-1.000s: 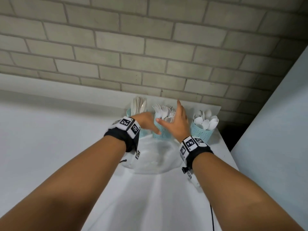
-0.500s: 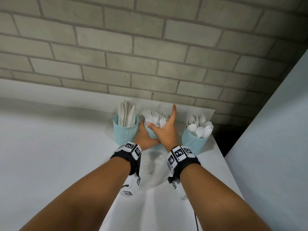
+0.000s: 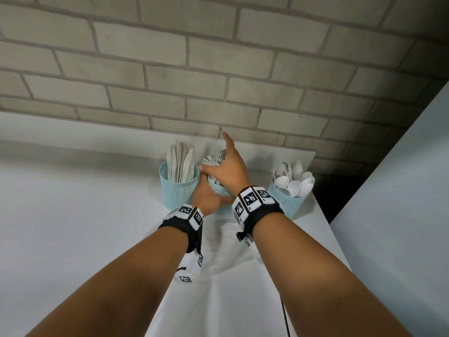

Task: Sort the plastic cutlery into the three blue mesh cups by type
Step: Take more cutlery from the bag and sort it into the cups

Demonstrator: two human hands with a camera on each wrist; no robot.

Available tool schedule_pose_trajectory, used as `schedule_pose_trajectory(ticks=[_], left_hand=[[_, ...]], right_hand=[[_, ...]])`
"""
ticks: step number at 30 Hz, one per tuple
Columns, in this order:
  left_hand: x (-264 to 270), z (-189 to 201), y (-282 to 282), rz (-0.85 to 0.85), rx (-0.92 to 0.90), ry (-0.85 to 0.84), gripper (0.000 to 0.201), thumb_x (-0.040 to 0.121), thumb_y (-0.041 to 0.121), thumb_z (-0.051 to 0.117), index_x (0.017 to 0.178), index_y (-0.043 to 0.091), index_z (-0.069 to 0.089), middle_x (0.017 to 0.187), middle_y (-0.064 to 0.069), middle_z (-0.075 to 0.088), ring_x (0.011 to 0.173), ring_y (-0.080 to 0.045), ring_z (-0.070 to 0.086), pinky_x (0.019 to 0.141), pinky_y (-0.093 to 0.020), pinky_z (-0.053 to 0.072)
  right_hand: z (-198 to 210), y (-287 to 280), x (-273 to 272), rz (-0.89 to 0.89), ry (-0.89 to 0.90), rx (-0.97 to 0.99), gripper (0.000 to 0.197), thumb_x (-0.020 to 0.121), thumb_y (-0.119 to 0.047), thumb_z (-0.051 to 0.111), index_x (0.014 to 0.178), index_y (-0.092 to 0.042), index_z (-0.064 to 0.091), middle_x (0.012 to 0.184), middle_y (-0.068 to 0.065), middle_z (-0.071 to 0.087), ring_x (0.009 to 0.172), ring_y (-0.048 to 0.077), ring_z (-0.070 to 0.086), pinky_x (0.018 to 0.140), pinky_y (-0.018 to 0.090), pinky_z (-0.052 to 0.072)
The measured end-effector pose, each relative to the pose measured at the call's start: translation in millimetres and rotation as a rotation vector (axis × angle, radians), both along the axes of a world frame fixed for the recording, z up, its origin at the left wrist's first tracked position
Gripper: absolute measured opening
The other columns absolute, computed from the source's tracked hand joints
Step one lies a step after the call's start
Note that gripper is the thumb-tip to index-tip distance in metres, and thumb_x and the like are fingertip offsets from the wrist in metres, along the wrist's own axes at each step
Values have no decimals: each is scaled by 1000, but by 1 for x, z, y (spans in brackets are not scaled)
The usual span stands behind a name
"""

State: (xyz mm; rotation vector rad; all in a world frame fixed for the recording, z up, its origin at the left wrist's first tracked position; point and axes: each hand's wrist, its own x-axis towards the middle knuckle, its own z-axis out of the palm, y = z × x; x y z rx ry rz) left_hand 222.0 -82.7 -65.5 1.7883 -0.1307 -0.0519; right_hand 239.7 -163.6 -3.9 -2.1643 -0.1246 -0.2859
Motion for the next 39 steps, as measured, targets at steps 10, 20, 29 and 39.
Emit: schedule_pose_trajectory(ticks=[10, 20, 29, 39], left_hand=[[8, -10, 1, 70, 56, -11, 100, 44, 32, 91, 124, 19, 33, 119, 0, 56, 107, -18, 59, 94, -41, 50], [6, -7, 1, 5, 83, -21, 105, 61, 14, 86, 140, 13, 17, 121, 8, 42, 115, -9, 46, 96, -22, 37], [6, -11, -1, 55, 70, -32, 93, 59, 17, 87, 131, 9, 28, 122, -7, 52, 113, -23, 55, 95, -35, 45], [11, -15, -1, 68, 55, -76, 104, 51, 24, 91, 134, 14, 30, 126, 3, 46, 119, -17, 51, 101, -39, 45]], right_hand=[[-4, -13, 5, -166, -212, 205, 16, 75, -11, 75, 89, -7, 69, 97, 15, 64, 81, 17, 58, 75, 25, 46], [-6, -12, -8, -16, -52, 100, 80, 67, -45, 80, 136, -28, 42, 136, 0, 35, 118, 10, 41, 100, 25, 36], [-3, 4, 8, -155, -15, -213, 38, 78, -21, 66, 115, -14, 62, 122, 13, 50, 109, 29, 54, 84, 29, 46], [-7, -15, 8, -201, -95, 422, 58, 78, -29, 74, 130, -31, 48, 114, -4, 52, 103, 15, 55, 85, 35, 53]])
